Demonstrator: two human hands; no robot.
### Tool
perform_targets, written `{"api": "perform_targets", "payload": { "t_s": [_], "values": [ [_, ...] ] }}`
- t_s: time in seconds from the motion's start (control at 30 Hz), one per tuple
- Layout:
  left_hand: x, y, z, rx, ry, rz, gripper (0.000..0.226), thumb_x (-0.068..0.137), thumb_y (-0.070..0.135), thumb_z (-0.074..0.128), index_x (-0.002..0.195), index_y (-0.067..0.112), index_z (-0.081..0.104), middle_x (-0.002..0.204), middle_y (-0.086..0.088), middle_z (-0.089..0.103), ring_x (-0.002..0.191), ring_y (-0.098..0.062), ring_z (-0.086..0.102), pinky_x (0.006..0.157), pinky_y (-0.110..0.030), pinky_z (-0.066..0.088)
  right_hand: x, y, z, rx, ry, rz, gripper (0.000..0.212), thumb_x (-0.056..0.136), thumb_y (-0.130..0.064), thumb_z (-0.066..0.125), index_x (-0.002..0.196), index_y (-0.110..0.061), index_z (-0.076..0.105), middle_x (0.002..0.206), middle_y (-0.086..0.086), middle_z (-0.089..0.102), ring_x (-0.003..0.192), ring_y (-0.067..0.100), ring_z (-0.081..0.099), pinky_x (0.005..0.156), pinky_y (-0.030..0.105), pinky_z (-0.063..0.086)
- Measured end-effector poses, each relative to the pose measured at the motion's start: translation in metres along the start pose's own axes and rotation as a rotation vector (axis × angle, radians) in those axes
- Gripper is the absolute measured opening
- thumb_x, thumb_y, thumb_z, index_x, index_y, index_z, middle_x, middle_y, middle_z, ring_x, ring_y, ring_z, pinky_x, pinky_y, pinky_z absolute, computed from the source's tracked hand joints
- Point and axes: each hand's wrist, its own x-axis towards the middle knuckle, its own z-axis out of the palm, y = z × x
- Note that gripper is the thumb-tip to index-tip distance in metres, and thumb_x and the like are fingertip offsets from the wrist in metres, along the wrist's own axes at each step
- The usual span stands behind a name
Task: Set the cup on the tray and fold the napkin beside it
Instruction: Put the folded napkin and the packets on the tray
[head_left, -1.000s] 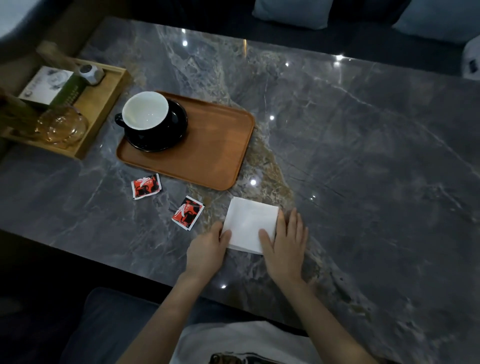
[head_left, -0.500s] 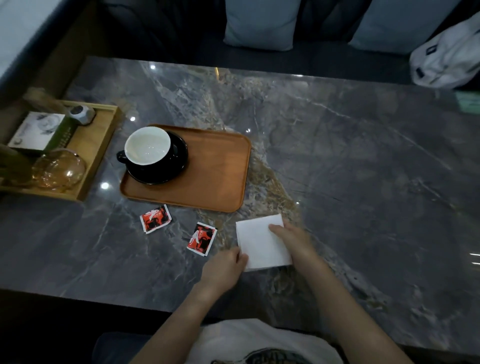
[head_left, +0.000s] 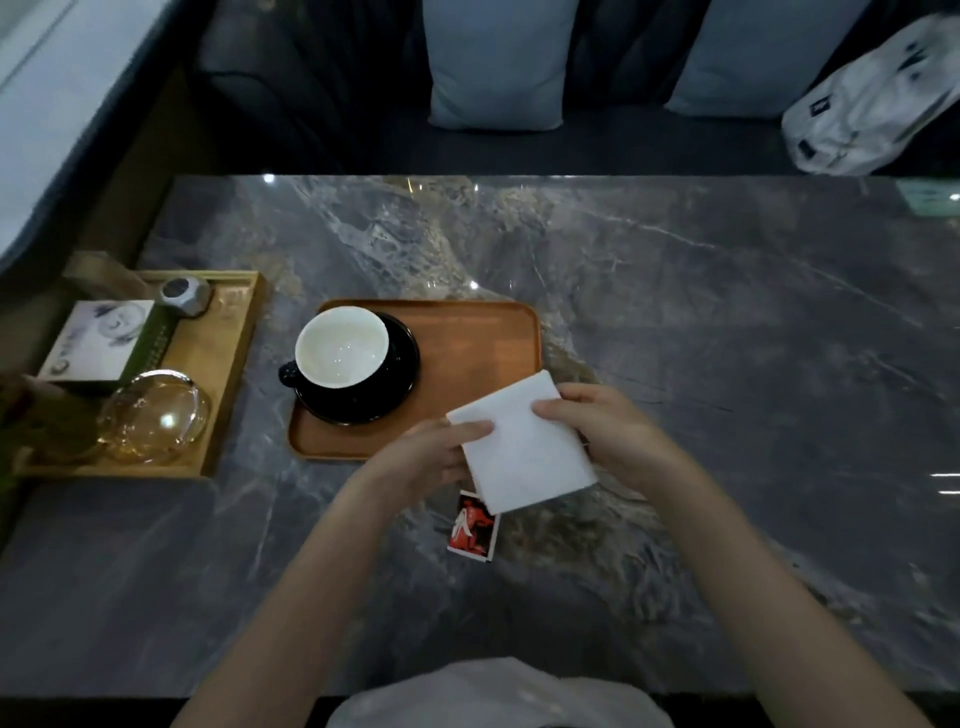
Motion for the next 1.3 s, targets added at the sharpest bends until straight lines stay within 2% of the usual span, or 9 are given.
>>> {"api": "perform_targets", "payload": {
  "t_s": [0.13,0.27,0.4,0.5,0.57,0.73,0.97,1.17,1.3],
  "values": [
    [0.010,0.022,-0.022,-0.221,-0.001,0.055,0.021,0.083,0.018,0.056,0.102,0.011,0.062,0.094,-0.005,0.072,0.089,-0.020,0.067,0.083,-0.036,0.052,0.025,-0.017,0.013,0.230,0.014,0.034,0.010,0.086,-0.013,0.060,0.094,-0.011,0.065,0.087,0.007,0.071,0.076,0.019,0.068,0.066,0.031,0.057],
    [0.025,0.049,-0.037,-0.147,0.128,0.100,0.025,0.087,0.017,0.057,0.108,0.003,0.059,0.102,-0.010,0.067,0.095,-0.024,0.064,0.083,-0.035,0.052,0.052,-0.026,0.019,0.379,0.018,0.071,0.015,0.088,-0.013,0.057,0.102,-0.008,0.062,0.085,0.006,0.072,0.073,0.015,0.070,0.059,0.029,0.058],
    [0.048,0.069,-0.036,0.003,0.307,0.196,0.034,0.085,0.018,0.063,0.113,-0.001,0.059,0.104,-0.010,0.068,0.092,-0.024,0.066,0.076,-0.032,0.056,0.085,-0.026,0.022,0.418,0.152,0.059,0.029,0.085,-0.011,0.063,0.111,0.000,0.059,0.091,0.010,0.071,0.073,0.015,0.071,0.059,0.027,0.059],
    [0.072,0.074,-0.032,0.131,0.459,0.248,0.032,0.088,0.018,0.060,0.114,0.000,0.061,0.110,-0.014,0.067,0.095,-0.027,0.065,0.083,-0.038,0.054,0.109,-0.025,0.021,0.277,0.288,0.010,0.027,0.083,-0.010,0.065,0.106,0.002,0.061,0.092,0.012,0.070,0.066,0.014,0.069,0.062,0.029,0.058],
    [0.089,0.075,-0.031,0.219,0.547,0.274,0.029,0.088,0.017,0.058,0.110,-0.001,0.063,0.110,-0.017,0.066,0.097,-0.031,0.063,0.087,-0.041,0.052,0.126,-0.025,0.020,0.127,0.377,-0.009,0.026,0.083,-0.012,0.066,0.106,0.000,0.063,0.105,0.017,0.068,0.079,0.021,0.066,0.072,0.034,0.055],
    [0.121,0.079,-0.032,0.510,0.703,0.294,0.025,0.087,0.018,0.057,0.089,-0.005,0.068,0.092,-0.022,0.069,0.089,-0.035,0.063,0.065,-0.030,0.040,0.153,-0.029,0.021,-0.392,0.539,-0.108,0.026,0.084,-0.017,0.062,0.104,-0.001,0.066,0.105,0.015,0.069,0.095,0.024,0.063,0.076,0.029,0.046],
    [0.142,0.081,-0.037,0.787,0.767,0.372,0.028,0.089,0.017,0.050,0.087,-0.006,0.067,0.093,-0.026,0.068,0.089,-0.040,0.061,0.076,-0.041,0.043,0.171,-0.023,0.029,-0.709,0.602,-0.151,0.023,0.090,-0.025,0.052,0.101,-0.007,0.061,0.101,0.012,0.067,0.094,0.028,0.061,0.081,0.044,0.052],
    [0.150,0.076,-0.039,0.935,0.749,0.426,0.028,0.090,0.011,0.047,0.084,-0.013,0.061,0.090,-0.033,0.062,0.092,-0.043,0.055,0.077,-0.044,0.039,0.173,-0.020,0.035,-0.815,0.596,-0.130,0.026,0.091,-0.016,0.043,0.108,-0.003,0.059,0.112,0.015,0.059,0.102,0.030,0.056,0.086,0.040,0.044],
    [0.146,0.079,-0.039,0.975,0.667,0.345,0.029,0.092,0.012,0.045,0.099,-0.014,0.055,0.106,-0.034,0.057,0.104,-0.042,0.049,0.083,-0.041,0.032,0.170,-0.019,0.035,-0.823,0.517,-0.119,0.029,0.090,-0.016,0.044,0.114,-0.004,0.055,0.118,0.015,0.055,0.104,0.031,0.054,0.086,0.040,0.046]
  ]
}}
